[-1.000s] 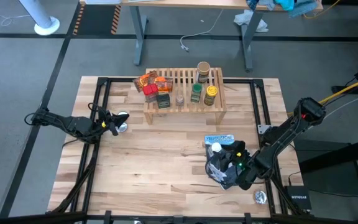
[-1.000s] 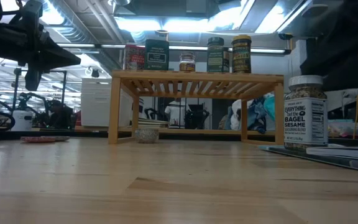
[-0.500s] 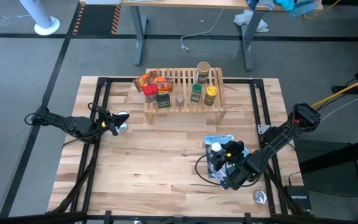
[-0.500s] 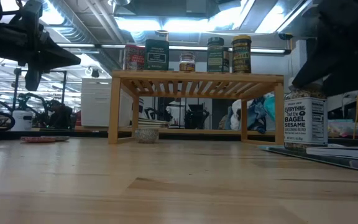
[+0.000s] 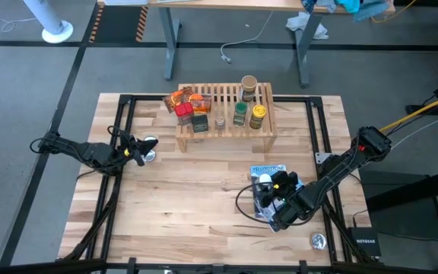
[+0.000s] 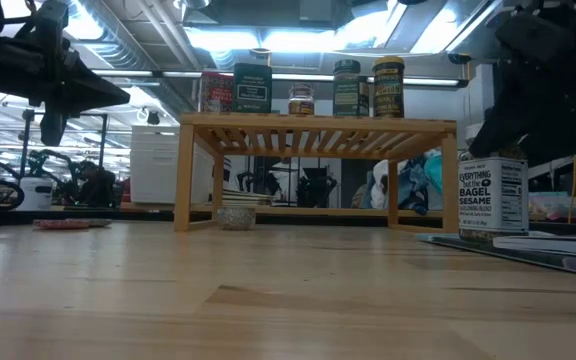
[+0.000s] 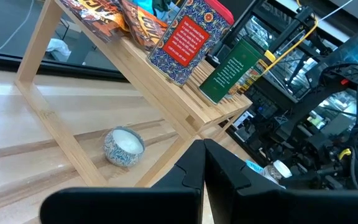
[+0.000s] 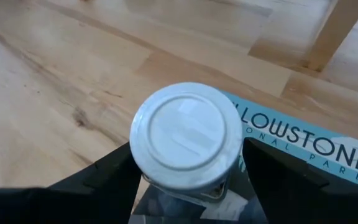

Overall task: Shelf spices
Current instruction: Put the white seasoning bottle on the shelf

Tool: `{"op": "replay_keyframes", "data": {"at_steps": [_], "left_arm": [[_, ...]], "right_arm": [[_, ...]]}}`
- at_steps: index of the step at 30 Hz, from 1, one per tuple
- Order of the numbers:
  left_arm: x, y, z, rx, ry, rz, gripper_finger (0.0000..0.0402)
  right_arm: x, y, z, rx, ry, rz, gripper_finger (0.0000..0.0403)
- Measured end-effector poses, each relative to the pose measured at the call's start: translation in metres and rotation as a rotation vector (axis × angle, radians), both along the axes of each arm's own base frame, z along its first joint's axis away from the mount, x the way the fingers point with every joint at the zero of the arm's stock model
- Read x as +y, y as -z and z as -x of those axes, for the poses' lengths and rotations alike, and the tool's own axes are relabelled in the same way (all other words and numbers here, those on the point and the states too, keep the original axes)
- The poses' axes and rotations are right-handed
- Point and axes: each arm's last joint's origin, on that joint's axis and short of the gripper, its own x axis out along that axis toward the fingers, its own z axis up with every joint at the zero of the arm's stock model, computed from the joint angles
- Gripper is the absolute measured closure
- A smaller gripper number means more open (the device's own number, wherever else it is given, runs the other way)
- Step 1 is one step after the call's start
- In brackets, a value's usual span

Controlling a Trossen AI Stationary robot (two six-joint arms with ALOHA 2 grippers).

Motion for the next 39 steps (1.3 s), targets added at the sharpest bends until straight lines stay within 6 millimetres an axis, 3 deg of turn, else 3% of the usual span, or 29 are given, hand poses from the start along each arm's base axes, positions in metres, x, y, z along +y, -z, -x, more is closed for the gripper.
{"op": "replay_keyframes", "data": {"at_steps": [22,31,39], "left_arm": [[0.000,0.000,0.000,0.001,0.000,-0.001,0.0402],[0.000,0.000,0.000,0.000,0.000,-0.001,0.0402],[0.000,0.000,0.000,0.000,0.000,-0.001,0.0402]], "right_arm": [[-0.004,0.001,-0.002,0.034,0.012,-0.027,0.0124],[-0.010,0.002,-0.003,0.107,0.012,-0.030,0.0194],[-0.010,0.002,-0.002,0.114,0.001,-0.012,0.0196]]}}
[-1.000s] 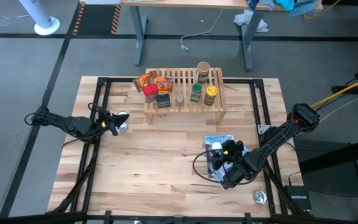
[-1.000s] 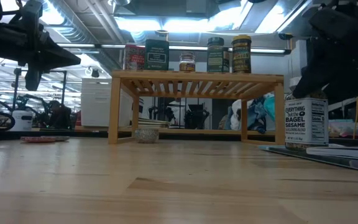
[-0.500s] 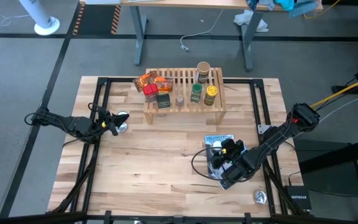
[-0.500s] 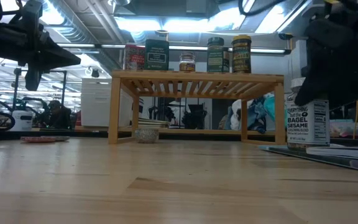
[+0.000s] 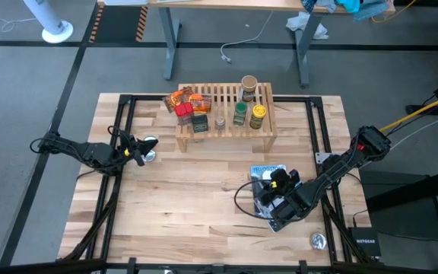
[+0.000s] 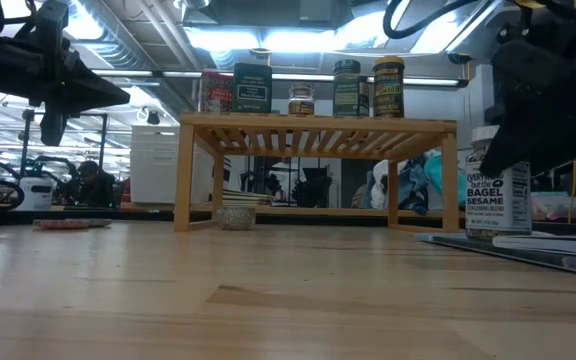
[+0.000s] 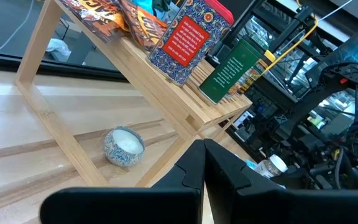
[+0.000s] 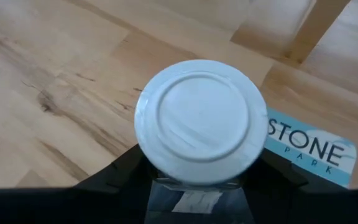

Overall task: Shelf spices
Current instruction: Put the white seasoning bottle on the shelf

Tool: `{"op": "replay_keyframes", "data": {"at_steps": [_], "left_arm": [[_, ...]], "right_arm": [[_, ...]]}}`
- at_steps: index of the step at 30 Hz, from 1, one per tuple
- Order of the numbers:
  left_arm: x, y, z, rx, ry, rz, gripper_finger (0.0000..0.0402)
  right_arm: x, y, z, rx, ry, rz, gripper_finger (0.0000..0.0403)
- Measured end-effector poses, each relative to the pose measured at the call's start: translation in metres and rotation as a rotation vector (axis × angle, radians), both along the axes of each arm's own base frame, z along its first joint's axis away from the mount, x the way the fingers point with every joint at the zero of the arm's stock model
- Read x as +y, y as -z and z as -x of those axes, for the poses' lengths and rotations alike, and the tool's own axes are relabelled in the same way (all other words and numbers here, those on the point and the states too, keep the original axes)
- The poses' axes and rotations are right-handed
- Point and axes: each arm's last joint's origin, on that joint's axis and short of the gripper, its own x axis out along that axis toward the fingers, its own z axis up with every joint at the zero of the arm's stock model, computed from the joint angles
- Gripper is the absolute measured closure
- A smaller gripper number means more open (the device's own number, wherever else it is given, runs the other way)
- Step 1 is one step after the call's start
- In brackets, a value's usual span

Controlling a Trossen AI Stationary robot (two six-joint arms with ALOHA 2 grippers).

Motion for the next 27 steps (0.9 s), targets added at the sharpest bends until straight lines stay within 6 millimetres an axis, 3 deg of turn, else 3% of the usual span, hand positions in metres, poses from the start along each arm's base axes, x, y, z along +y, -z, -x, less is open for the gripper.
{"op": "replay_keyframes", "data": {"at_steps": [9,21,27], "left_arm": [[0.000,0.000,0.000,0.000,0.000,0.000,0.0402],[0.000,0.000,0.000,0.000,0.000,0.000,0.0402],[0.000,0.000,0.000,0.000,0.000,0.000,0.0402]], "right_arm": [[-0.003,-0.010,0.001,0.018,-0.002,0.104,0.0196],[-0.007,-0.071,0.003,0.134,-0.028,0.367,0.0196],[-0.021,-0.109,0.018,0.066,-0.053,0.451,0.0196]]}}
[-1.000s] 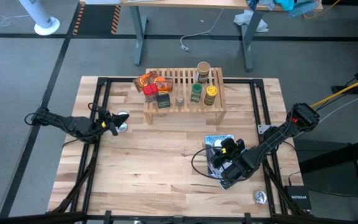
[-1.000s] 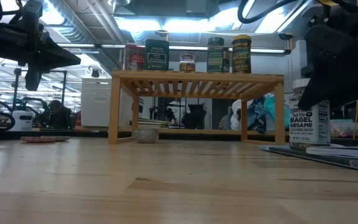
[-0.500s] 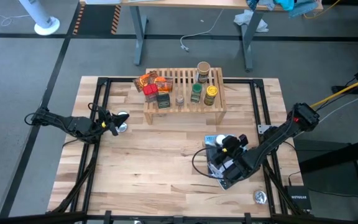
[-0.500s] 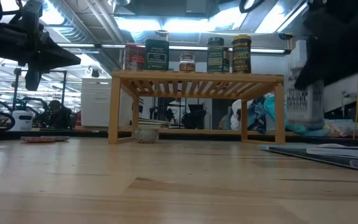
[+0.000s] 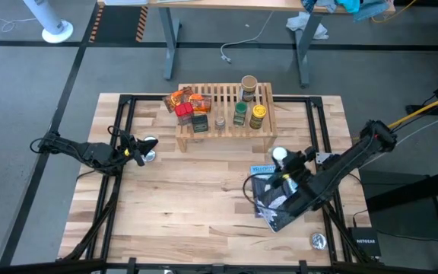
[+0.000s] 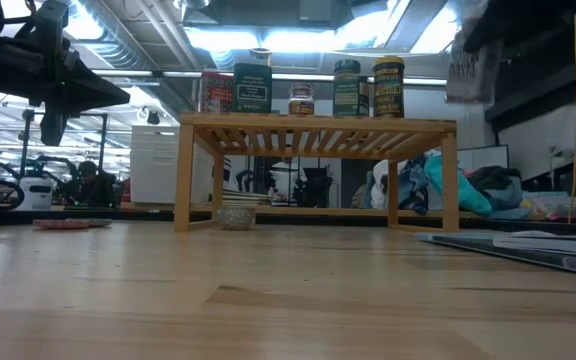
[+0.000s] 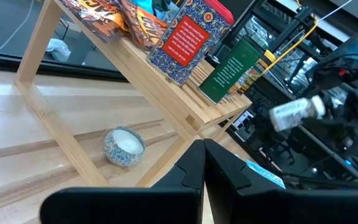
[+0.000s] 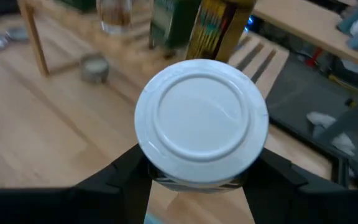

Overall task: Shelf spices
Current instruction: Put the white seasoning bottle on the shelf

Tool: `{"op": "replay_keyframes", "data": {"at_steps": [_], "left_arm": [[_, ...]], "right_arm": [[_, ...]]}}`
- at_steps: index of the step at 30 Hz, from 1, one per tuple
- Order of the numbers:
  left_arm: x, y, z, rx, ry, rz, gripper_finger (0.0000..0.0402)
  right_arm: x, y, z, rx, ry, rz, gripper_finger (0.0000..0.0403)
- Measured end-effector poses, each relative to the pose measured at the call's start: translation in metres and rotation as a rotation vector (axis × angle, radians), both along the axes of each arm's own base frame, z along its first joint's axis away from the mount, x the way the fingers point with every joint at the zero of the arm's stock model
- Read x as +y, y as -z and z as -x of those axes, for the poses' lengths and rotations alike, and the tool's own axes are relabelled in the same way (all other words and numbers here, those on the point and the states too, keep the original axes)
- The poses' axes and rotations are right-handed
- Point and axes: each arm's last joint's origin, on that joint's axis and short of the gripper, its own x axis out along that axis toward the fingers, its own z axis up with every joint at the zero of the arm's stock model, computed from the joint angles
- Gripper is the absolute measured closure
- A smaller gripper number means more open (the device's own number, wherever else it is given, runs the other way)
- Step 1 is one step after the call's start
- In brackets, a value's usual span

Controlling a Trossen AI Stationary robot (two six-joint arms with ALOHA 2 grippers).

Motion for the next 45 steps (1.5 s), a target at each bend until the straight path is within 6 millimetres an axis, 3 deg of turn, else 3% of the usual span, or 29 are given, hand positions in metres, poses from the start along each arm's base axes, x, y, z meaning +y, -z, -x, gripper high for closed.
{"op": "replay_keyframes", "data": {"at_steps": [10,16,22,29,45], "left_arm": [[0.000,0.000,0.000,0.000,0.000,0.000,0.0402],[0.000,0.000,0.000,0.000,0.000,0.000,0.0402],[0.000,0.000,0.000,0.000,0.000,0.000,0.0402],[0.000,0.000,0.000,0.000,0.000,0.000,0.0402],[0.000,0.000,0.000,0.000,0.000,0.000,0.0402]], "right_arm": [[-0.040,-0.060,0.049,-0.117,-0.144,0.059,0.0196],[-0.062,-0.082,0.077,-0.162,-0.211,0.078,0.0196],[-0.072,-0.097,0.090,-0.162,-0.317,0.100,0.0196],[-0.081,-0.105,0.101,-0.141,-0.389,0.136,0.0196],[-0.098,-0.093,0.124,-0.163,-0.442,0.147,0.0196]]}}
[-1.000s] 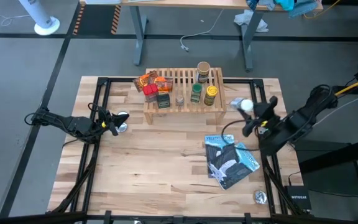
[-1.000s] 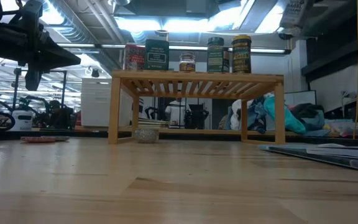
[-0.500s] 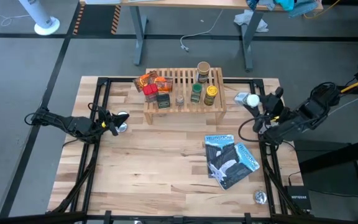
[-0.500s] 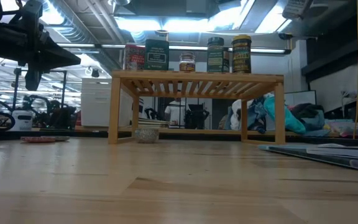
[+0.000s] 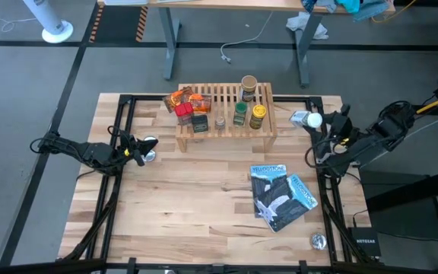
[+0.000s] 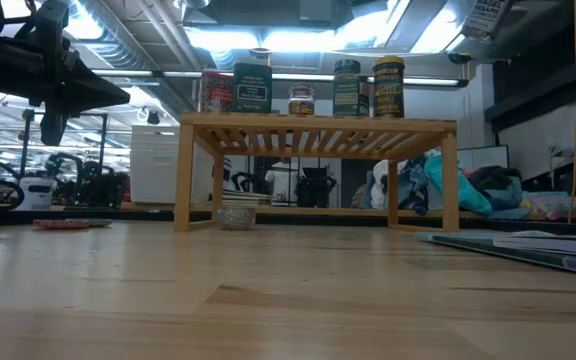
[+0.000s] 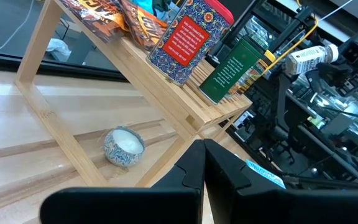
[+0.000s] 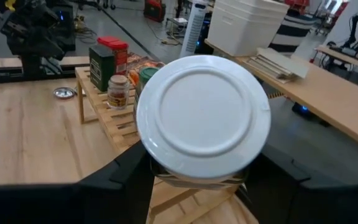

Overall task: Shelf spices
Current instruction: Put the white seasoning bottle on the shelf

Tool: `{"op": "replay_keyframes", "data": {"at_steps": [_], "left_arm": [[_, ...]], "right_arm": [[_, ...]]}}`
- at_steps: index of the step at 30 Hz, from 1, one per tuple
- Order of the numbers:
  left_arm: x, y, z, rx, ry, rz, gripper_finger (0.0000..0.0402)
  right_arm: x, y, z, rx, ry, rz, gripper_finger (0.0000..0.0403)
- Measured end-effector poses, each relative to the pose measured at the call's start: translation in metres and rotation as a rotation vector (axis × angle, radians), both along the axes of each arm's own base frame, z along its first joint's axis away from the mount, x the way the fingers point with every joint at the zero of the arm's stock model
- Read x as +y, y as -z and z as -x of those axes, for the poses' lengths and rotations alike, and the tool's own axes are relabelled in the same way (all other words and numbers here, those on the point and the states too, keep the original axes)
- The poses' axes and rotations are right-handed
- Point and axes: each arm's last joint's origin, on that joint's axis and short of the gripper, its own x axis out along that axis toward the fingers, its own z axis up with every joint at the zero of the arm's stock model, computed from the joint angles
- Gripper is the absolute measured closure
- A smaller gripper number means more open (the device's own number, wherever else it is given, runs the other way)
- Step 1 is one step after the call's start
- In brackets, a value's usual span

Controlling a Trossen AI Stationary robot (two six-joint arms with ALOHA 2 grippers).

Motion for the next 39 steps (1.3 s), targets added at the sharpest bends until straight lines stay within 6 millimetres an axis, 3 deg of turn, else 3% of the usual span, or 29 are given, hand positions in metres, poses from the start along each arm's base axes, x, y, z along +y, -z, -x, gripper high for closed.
{"op": "replay_keyframes", "data": {"at_steps": [11,23,30,39], "left_arm": [[0.000,0.000,0.000,0.000,0.000,0.000,0.0402],[0.000,0.000,0.000,0.000,0.000,0.000,0.0402],[0.000,0.000,0.000,0.000,0.000,0.000,0.0402],[0.000,0.000,0.000,0.000,0.000,0.000,0.0402]], "right_arm": [[-0.002,0.001,0.005,0.022,-0.100,-0.071,0.0196],[0.019,0.031,-0.028,-0.052,-0.210,-0.020,0.0196],[0.006,0.039,-0.047,-0.068,-0.246,-0.006,0.0196],[-0.033,0.036,-0.053,-0.062,-0.189,-0.002,0.0196]]}}
